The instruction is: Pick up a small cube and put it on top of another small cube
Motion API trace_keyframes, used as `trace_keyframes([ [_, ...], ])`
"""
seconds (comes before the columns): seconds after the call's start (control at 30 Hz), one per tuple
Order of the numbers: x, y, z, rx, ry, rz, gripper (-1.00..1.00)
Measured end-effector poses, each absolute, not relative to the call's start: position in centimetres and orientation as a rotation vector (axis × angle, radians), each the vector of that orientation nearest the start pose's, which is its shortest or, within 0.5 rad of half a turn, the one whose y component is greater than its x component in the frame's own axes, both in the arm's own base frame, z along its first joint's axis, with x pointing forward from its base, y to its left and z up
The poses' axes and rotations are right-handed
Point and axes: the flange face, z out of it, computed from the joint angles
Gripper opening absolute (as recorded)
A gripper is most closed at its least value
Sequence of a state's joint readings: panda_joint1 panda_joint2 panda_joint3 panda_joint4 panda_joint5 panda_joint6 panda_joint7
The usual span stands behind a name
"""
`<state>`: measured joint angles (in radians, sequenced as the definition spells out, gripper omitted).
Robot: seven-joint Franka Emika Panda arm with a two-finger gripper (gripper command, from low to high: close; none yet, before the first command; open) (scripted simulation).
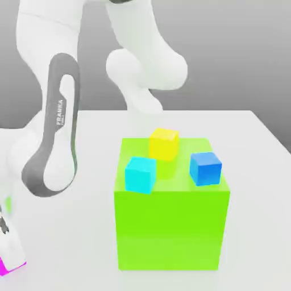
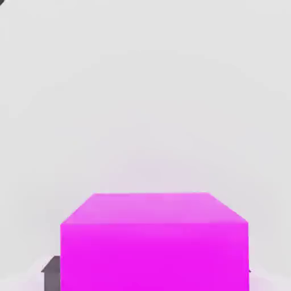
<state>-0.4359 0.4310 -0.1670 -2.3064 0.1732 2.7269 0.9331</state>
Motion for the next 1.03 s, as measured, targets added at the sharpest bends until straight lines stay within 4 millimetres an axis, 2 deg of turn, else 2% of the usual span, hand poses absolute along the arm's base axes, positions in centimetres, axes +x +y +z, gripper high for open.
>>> trace_keyframes([
  [0.07,42.3,-30.4,18.7,-2.097,2.339,-0.001,-1.0],
  [0.1,43.2,-29.1,20.1,-2.119,2.314,0.0,-1.0],
  [0.13,44.5,-27.1,21.6,-2.161,2.27,-0.002,-1.0],
  [0.2,46.9,-22.1,24.4,-2.26,2.168,-0.014,-1.0],
  [0.3,49.2,-14.7,28.0,-2.404,2.018,-0.04,-1.0],
  [0.4,50.3,-3.6,31.8,-2.605,1.782,-0.085,-1.0],
  [0.47,49.3,3.5,35.3,-2.729,1.624,-0.124,-1.0],
  [0.63,45.3,7.9,41.7,-2.877,1.346,-0.072,-1.0],
  [0.73,42.2,10.3,44.8,-2.948,1.113,-0.015,-1.0],
  [0.77,41.3,10.9,45.3,-2.966,1.041,-0.005,-1.0],
  [0.83,40.8,11.4,43.7,-2.979,0.986,0.002,-1.0],
  [0.9,40.6,11.5,41.0,-2.982,0.972,0.004,-1.0],
  [0.93,40.5,11.5,40.1,-2.983,0.969,0.004,1.0],
  [1.03,40.5,11.5,40.1,-2.983,0.969,0.004,1.0],
])
